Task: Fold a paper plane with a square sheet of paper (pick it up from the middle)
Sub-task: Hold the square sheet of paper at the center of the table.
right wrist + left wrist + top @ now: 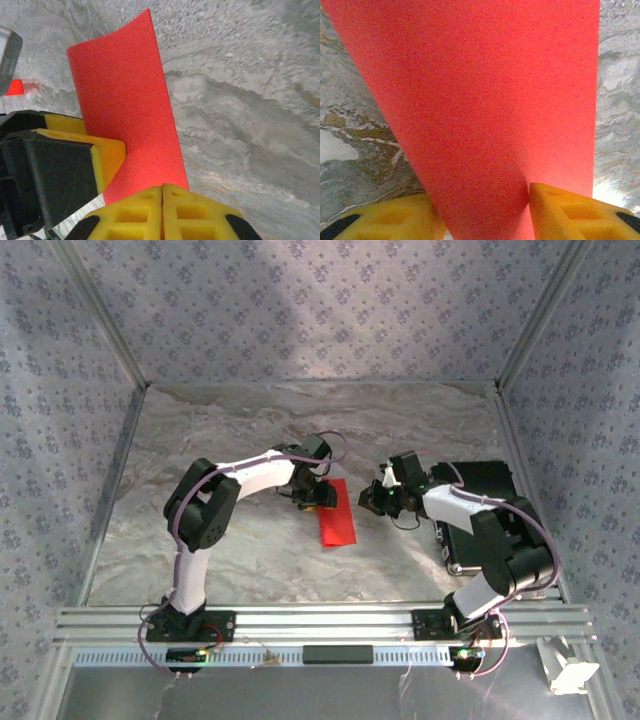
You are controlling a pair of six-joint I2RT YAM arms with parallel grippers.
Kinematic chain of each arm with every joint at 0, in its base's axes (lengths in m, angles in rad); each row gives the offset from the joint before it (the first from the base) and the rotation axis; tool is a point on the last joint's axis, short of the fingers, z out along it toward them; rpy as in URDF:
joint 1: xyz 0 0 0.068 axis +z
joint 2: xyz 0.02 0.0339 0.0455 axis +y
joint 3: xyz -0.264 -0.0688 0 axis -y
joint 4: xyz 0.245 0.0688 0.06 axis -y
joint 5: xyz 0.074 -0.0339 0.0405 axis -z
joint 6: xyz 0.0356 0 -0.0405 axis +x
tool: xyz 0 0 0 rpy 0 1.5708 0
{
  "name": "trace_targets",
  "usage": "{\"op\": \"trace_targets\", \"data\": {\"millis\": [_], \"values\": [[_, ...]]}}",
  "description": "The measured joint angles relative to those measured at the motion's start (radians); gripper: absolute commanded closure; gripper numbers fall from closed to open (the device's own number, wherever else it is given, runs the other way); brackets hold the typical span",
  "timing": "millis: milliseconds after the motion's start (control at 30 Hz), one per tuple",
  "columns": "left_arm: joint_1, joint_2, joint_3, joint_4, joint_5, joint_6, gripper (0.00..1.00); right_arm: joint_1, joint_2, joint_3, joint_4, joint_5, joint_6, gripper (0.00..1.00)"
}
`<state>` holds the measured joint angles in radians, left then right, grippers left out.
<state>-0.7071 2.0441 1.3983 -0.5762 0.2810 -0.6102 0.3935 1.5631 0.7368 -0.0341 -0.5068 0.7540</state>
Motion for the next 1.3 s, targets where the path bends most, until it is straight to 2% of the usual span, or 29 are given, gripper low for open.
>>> {"op": "trace_targets", "data": {"millis": [367, 767, 1300], "values": [[0.0, 0.0, 0.0, 0.0, 0.0, 0.0, 0.52, 0.076, 0.127, 0.088, 0.005, -0.016, -0.007, 0.94], [0.0, 0.001, 0.0, 0.0, 0.0, 0.0, 0.52, 0.087, 0.19, 0.108, 0.039, -0.058, -0.007, 0.94], [0.0, -0.001, 0.0, 0.0, 0.0, 0.0, 0.5, 0.091, 0.237, 0.115, 0.037, -0.051, -0.049, 0.95]]}}
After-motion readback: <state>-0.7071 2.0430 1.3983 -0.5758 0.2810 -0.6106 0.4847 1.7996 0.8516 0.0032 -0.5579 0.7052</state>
